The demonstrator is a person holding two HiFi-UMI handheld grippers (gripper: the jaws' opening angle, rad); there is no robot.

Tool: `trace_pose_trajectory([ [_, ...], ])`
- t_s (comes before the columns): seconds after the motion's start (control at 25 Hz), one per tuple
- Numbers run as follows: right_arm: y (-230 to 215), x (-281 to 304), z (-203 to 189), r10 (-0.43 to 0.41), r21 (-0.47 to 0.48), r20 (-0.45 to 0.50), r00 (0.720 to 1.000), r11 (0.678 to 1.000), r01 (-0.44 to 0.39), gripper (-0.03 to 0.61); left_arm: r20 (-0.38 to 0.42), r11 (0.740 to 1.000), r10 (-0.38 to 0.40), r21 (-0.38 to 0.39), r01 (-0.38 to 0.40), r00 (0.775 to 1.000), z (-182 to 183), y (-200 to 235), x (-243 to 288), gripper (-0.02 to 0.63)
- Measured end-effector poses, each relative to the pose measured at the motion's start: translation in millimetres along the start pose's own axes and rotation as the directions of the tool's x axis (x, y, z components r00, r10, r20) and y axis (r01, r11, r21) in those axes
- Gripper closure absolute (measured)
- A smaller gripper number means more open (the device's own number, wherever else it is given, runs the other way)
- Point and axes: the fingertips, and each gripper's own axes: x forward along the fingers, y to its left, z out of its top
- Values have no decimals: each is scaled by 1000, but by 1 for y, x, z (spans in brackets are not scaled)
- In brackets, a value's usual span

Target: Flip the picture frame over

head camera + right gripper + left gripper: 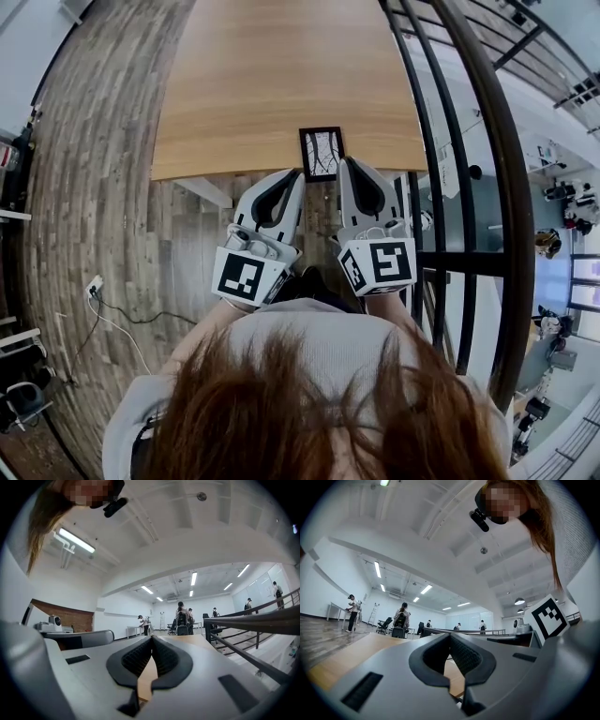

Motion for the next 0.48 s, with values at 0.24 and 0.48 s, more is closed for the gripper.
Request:
trace_pose_trajectory([
  [0.24, 9, 7, 3, 21, -22, -7, 1000, 1000, -21, 562, 15, 1000, 0, 3, 0, 1000, 5, 1, 1, 607],
  [0.48, 15, 9, 1, 30, -16, -20, 999, 999, -31, 563, 14, 1000, 1, 0, -1, 1000, 7, 1, 0, 607],
])
